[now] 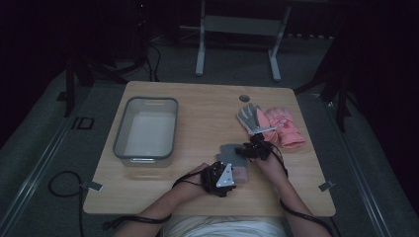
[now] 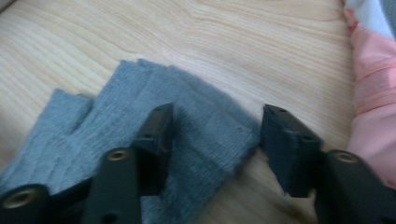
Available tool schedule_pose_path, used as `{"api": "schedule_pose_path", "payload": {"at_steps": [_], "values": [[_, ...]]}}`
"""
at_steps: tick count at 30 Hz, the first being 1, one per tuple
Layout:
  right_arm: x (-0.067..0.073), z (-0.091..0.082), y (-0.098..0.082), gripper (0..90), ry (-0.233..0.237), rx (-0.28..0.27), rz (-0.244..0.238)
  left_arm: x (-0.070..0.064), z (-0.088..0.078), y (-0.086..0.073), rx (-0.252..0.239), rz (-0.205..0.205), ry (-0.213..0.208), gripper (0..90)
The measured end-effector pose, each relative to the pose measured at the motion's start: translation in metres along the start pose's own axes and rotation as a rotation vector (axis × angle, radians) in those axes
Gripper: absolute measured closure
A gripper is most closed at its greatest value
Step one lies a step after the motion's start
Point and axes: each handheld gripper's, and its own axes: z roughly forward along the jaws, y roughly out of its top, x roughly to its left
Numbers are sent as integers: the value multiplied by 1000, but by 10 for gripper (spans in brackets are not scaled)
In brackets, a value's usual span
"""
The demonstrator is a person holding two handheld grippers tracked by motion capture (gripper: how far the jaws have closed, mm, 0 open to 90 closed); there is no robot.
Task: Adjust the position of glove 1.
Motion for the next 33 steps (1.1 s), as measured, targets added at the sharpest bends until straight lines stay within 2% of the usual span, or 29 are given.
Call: {"api": "schedule_pose_path", "payload": {"at_steps": [1, 2, 4, 5, 6, 7, 8, 9, 10, 14, 18, 23, 27, 28, 33], "values": [[1, 0, 0, 569, 5, 2, 1, -1, 1, 0, 7, 14, 11, 418], [2, 0, -1, 653, 26, 9, 14, -2, 2, 0, 13, 28, 24, 445], [2, -1, -1, 715, 43, 8, 31, -2, 4, 0, 20, 47, 48, 478], [2, -1, -1, 715, 43, 8, 31, -1, 4, 0, 20, 47, 51, 478], [4, -1, -1, 741, 46, 12, 30, -1, 5, 1, 18, 42, 53, 530], [4, -1, -1, 741, 46, 12, 30, 0, 4, 1, 21, 40, 52, 530], [5, -1, -1, 747, 44, 12, 24, 1, 2, 2, 19, 30, 47, 571], [7, -2, -1, 753, 42, 10, 10, 4, 1, 2, 13, 6, 37, 660], [7, -3, 0, 758, 47, 9, 7, 6, 0, 2, 13, -8, 27, 675], [7, -5, 1, 763, 67, 3, 21, 11, -4, 6, 27, -40, -1, 701], [8, -11, 5, 765, 79, -12, 26, 19, -13, 10, 18, -70, -18, 707], [14, -23, 18, 765, 92, -53, 10, 29, -31, 17, 15, -61, -8, 708], [22, -31, 31, 764, 88, -86, -21, 38, -46, 22, 8, -69, -4, 709], [22, -31, 31, 764, 88, -86, -21, 38, -46, 22, 8, -69, -4, 709], [34, -38, 50, 764, 99, -105, -54, 51, -67, 25, 12, -64, -2, 708]]}}
